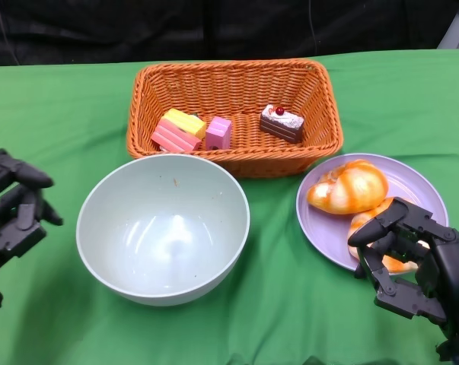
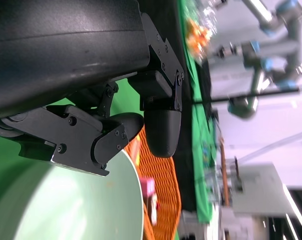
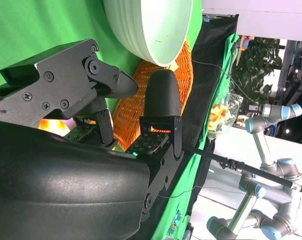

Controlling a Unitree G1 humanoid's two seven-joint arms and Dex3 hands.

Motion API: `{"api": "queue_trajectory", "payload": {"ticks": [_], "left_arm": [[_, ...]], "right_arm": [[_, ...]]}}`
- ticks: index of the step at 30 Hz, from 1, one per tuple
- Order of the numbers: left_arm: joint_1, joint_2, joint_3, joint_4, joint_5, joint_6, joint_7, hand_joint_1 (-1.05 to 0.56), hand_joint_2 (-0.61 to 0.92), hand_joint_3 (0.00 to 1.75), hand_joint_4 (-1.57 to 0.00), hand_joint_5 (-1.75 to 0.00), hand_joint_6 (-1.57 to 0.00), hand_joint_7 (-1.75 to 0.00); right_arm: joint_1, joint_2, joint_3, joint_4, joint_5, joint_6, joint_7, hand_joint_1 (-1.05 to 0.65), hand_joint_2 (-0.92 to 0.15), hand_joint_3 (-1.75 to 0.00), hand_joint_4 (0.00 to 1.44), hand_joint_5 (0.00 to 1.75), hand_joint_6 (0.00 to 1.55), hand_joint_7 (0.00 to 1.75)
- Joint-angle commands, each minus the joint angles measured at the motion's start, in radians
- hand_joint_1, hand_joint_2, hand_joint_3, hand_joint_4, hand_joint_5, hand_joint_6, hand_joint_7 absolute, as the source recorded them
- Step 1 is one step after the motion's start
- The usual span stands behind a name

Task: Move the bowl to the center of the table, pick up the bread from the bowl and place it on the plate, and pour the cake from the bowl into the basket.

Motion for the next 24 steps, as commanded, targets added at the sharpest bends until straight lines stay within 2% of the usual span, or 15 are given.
{"api": "queue_trajectory", "payload": {"ticks": [1,3,6,11,17,24], "left_arm": [[-0.032,0.035,0.04,0.065,0.012,0.002,0.046,-0.09,0.58,1.16,-0.8,-1.75,-0.59,-1.62],[-0.037,0.043,0.048,0.094,0.023,0.01,0.064,-0.08,0.57,1.15,-0.79,-1.75,-0.59,-1.62],[-0.049,0.053,0.05,0.134,0.04,0.005,0.073,-0.09,0.62,1.02,-0.77,-1.75,-0.57,-1.63],[-0.075,0.065,0.053,0.182,0.066,-0.001,0.094,-0.1,0.6,0.98,-0.78,-1.75,-0.58,-1.64],[-0.086,0.061,0.061,0.191,0.073,-0.004,0.109,-0.11,0.56,1.06,-0.8,-1.75,-0.61,-1.63],[-0.086,0.059,0.064,0.179,0.072,0.003,0.1,-0.13,0.55,1.06,-0.81,-1.75,-0.63,-1.62]], "right_arm": [[0.004,-0.007,-0.012,0.001,0.006,-0.012,-0.004,-0.06,-0.65,-0.86,0.71,1.51,0.69,1.25],[0.007,-0.009,-0.014,-0.002,0.008,-0.013,0.0,-0.06,-0.66,-0.85,0.71,1.51,0.69,1.25],[0.011,-0.014,-0.018,-0.002,0.012,-0.015,0.008,-0.06,-0.66,-0.86,0.72,1.51,0.7,1.24],[0.012,-0.019,-0.027,0.003,0.008,-0.023,0.012,-0.06,-0.66,-0.87,0.72,1.51,0.7,1.24],[0.011,-0.02,-0.027,-0.003,0.003,-0.023,0.013,-0.07,-0.62,-0.93,0.73,1.53,0.69,1.27],[0.014,-0.022,-0.033,-0.021,-0.01,-0.015,0.001,-0.08,-0.61,-0.93,0.73,1.52,0.69,1.26]]}}
